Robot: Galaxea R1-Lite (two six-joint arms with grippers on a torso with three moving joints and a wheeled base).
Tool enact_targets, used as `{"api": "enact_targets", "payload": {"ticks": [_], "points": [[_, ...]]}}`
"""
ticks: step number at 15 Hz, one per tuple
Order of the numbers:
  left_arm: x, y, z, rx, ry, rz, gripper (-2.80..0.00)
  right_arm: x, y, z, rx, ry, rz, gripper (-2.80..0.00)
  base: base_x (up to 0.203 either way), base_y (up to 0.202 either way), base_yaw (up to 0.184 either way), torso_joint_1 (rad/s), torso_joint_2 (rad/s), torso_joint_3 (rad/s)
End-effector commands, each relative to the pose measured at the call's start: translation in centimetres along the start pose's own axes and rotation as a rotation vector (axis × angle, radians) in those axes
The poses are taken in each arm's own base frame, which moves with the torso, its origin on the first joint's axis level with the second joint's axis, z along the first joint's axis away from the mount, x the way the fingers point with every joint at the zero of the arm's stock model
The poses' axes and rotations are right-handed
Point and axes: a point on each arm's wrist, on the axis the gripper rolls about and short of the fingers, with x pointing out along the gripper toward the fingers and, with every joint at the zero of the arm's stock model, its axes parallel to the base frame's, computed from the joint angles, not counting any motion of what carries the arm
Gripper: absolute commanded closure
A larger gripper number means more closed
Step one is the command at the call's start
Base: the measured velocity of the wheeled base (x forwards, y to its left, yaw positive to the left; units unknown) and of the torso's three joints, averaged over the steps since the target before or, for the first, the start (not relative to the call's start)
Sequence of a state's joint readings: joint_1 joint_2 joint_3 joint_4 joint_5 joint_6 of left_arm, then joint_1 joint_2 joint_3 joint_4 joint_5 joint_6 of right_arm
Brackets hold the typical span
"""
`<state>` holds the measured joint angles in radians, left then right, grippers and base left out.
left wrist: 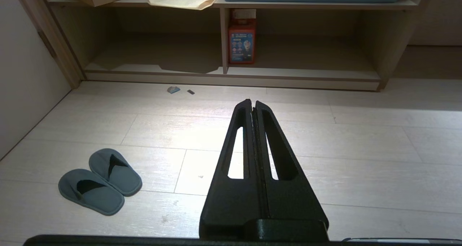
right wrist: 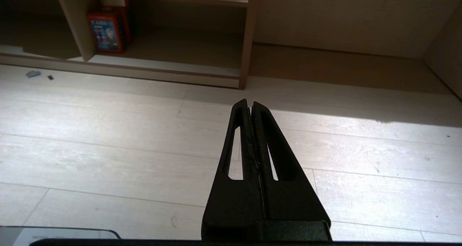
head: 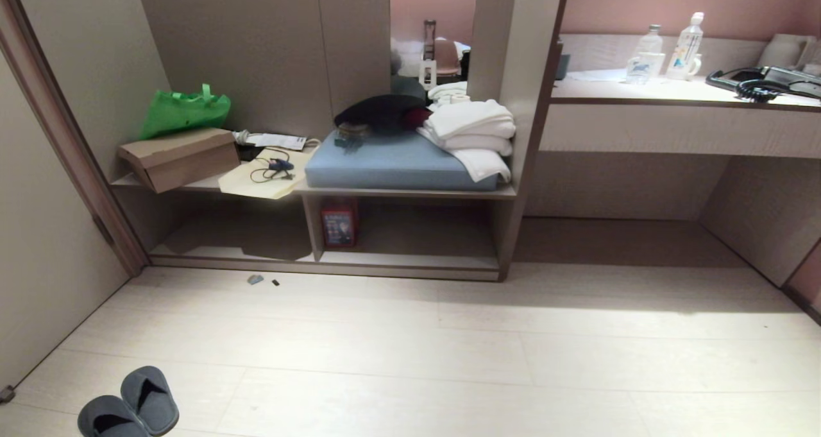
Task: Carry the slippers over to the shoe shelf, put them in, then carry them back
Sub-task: Pick up the slippers on the floor
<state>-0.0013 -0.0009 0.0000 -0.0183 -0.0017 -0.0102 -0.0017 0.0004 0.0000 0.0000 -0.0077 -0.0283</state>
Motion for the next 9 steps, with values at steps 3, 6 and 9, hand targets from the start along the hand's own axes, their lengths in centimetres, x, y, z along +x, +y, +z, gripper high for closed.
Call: {"api": "enact_targets", "payload": {"ticks": [3,6,9], "points": [[0.05,0.00,-0.20,0.001,0.005,0.000,0.00,0.01,0.00,0.00,-0.001,0.001,0.000,0.00,0.000,0.000,0.000,0.000,0.00,0.000],[0.05,0.00,-0.21,0.001,0.007,0.000,0.00,0.01,0.00,0.00,-0.001,0.001,0.000,0.00,0.145,0.000,-0.001,0.003,0.00,0.001],[0.05,0.01,-0.20,0.001,0.005,0.001,0.00,0.01,0.00,0.00,-0.001,0.001,0.000,0.00,0.195,0.000,-0.002,0.001,0.00,0.003]]}}
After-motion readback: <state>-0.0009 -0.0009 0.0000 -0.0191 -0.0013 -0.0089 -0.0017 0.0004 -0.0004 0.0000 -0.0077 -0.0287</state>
